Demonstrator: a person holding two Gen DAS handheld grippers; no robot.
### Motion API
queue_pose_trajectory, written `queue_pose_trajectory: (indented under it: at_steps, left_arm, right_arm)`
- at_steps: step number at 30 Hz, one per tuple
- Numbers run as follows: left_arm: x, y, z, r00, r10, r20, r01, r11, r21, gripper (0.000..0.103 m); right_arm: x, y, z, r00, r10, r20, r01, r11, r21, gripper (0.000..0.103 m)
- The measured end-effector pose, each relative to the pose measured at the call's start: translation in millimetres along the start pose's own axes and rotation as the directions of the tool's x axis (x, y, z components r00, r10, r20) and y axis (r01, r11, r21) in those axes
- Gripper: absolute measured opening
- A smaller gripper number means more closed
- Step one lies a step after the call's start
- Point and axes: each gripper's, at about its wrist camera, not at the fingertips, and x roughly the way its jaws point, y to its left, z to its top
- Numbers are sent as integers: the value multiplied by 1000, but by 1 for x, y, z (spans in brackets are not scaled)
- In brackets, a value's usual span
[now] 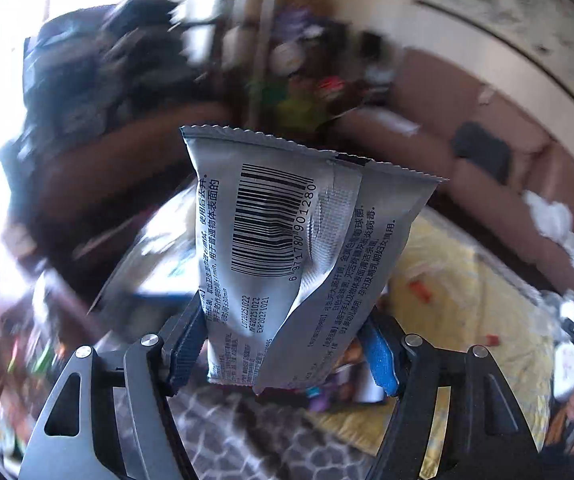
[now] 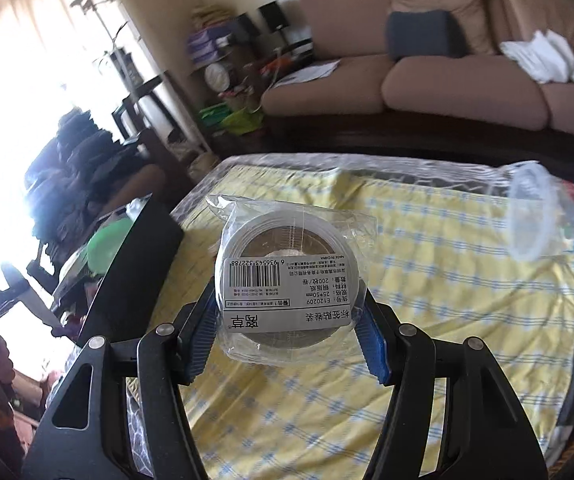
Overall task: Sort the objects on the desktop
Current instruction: 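Lift the tape roll and white sachets and carry both toward the black bin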
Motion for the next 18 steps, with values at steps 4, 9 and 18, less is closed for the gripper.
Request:
queue_pose_trajectory:
  at_steps: [4, 9, 18]
  left_arm:
    - [16, 15, -3, 1000, 23, -13, -23, 1000, -16, 71]
    - [52, 12, 9, 999, 47, -22, -46, 998, 45, 71]
    - [37, 23, 6, 997, 9, 76, -10, 1000, 6, 97]
  right_arm:
    - [10, 16, -3, 1000, 10, -25, -10, 999, -32, 59]
    - [24, 31, -7, 998, -16, -57, 13, 998, -57, 59]
    - [41, 75, -14, 996, -53, -74, 41, 987, -158, 59]
